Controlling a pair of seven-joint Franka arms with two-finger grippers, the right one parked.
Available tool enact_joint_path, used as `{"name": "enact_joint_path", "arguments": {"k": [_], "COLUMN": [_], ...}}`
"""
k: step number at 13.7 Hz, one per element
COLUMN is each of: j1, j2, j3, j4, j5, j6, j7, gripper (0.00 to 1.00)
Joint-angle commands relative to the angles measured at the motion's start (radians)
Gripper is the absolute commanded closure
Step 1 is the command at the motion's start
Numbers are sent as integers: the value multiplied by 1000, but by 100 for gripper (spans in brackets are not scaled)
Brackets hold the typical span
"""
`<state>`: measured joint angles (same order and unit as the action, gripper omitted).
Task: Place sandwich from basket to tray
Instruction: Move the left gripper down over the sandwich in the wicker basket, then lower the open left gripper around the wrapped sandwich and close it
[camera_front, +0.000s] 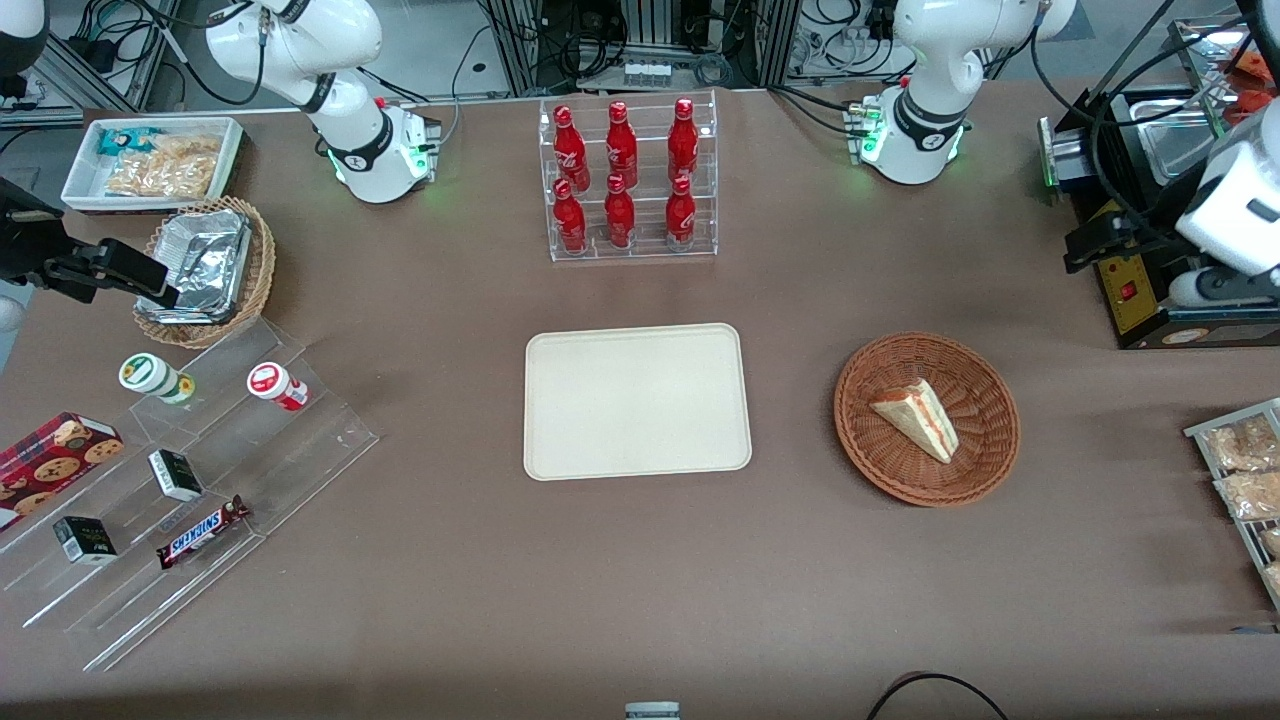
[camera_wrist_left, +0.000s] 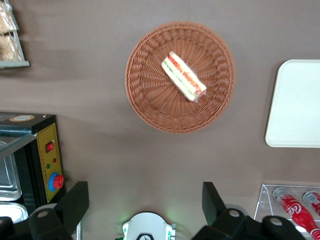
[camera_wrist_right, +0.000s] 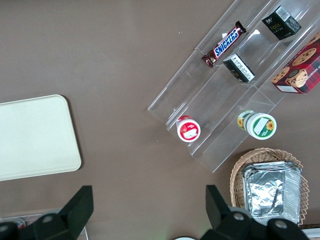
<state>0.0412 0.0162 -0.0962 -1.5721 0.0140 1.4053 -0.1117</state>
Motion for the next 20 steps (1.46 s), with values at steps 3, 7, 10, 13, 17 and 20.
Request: {"name": "enact_joint_path", "arguments": {"k": [3,7,10,13,17,20], "j1": [-1,0,0,-1,-1,-1], "j2": [36,30,47,86,126,139], "j3": [-46,-103,-111,-120,-137,-138], "j4": [-210,-472,-537,-546,-583,-623], "j5": [40,169,162,69,34,-15], "j6": [254,613,734,819,931,995], "j7": [-178,-457,-670,-895,-1025,-1056], "gripper": [0,0,0,0,0,0]}}
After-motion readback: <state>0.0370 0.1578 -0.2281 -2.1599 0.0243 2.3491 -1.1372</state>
